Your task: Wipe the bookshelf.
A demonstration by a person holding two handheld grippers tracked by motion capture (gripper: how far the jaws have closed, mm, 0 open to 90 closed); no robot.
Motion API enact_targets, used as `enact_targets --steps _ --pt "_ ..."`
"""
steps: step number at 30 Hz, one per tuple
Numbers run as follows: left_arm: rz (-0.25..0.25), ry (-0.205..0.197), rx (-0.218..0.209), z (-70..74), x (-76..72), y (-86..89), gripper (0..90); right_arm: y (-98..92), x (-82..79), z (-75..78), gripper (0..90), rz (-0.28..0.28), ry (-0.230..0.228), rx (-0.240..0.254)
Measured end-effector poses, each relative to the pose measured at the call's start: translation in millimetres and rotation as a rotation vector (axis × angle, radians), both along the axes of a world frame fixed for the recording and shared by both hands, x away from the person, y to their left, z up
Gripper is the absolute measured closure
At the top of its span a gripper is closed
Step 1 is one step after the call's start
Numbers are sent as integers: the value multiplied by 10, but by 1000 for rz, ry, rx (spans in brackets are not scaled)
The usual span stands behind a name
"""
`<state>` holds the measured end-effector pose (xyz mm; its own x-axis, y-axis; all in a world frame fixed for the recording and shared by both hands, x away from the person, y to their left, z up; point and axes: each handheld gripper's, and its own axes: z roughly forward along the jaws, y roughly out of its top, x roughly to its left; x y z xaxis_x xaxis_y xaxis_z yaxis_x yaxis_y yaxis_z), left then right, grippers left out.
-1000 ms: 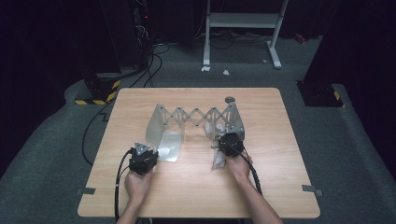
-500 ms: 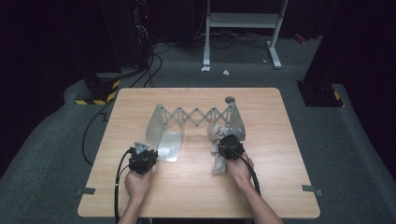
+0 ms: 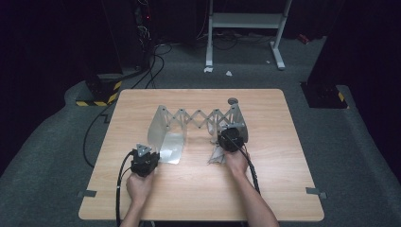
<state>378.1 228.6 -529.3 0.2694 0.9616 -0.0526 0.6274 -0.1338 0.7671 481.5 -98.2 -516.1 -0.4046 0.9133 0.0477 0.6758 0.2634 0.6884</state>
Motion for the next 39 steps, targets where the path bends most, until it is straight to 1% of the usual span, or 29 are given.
enact_targets --steps 1,2,3,5,7,8,10,12,14,15,16,17,18,19,22,23,24,25,29,31,33,34,36,38,39 --pt "3 1 -2 0 1 5 806 0 -26 1 811 12 -2 -11" --pt "0 2 0 1 3 9 815 -7 -102 10 811 43 1 -31" --pt "1 3 -1 1 2 6 815 -7 -102 10 811 43 1 -31" --pt "3 0 -3 0 3 0 822 -32 -237 24 811 72 14 -44" --pt "2 3 -7 0 4 4 827 -75 -400 48 811 103 22 -88" --pt "1 2 -7 0 5 2 831 -100 -457 58 811 110 28 -99" --pt "-1 1 -6 0 6 -2 840 -144 -518 72 810 116 44 -99" --pt "-2 1 -5 0 6 -4 842 -153 -503 80 808 118 55 -93" --pt "-2 1 -4 0 5 -5 844 -116 -431 83 805 115 51 -89" --pt "-2 1 -4 0 5 -5 844 -86 -385 87 805 108 49 -90" --pt "-2 0 -4 0 6 -5 843 -24 -270 97 805 96 38 -83" --pt "-3 0 -4 0 6 -5 843 -24 -270 97 805 96 38 -83" --pt "-2 1 -4 0 6 -5 843 35 -147 103 806 78 36 -74" --pt "-3 0 -2 0 6 -6 843 35 -147 103 806 78 36 -74" --pt "-4 -1 4 1 4 -11 843 78 -10 71 805 55 39 -62" --pt "-4 -1 4 1 3 -13 842 83 -2 55 805 42 48 -45" --pt "-2 -2 6 1 3 -13 841 76 -8 44 804 48 35 -43" --pt "-2 -2 7 1 4 -11 839 72 -32 39 804 55 31 -43" --pt "1 -2 4 1 4 -10 831 29 -219 55 805 113 32 -78" --pt "1 -2 3 0 5 -9 831 -17 -337 68 805 132 45 -90" --pt "1 -2 4 1 5 -10 831 -49 -407 79 805 141 56 -94" --pt "1 -1 6 2 5 -9 830 -51 -423 89 805 146 57 -109" --pt "3 2 2 2 7 -6 820 -25 -411 102 805 152 57 -128" --pt "-8 4 -6 1 12 0 788 1 -335 111 805 148 68 -118" --pt "-10 -1 -5 -1 13 -9 771 14 -283 113 804 137 78 -104"
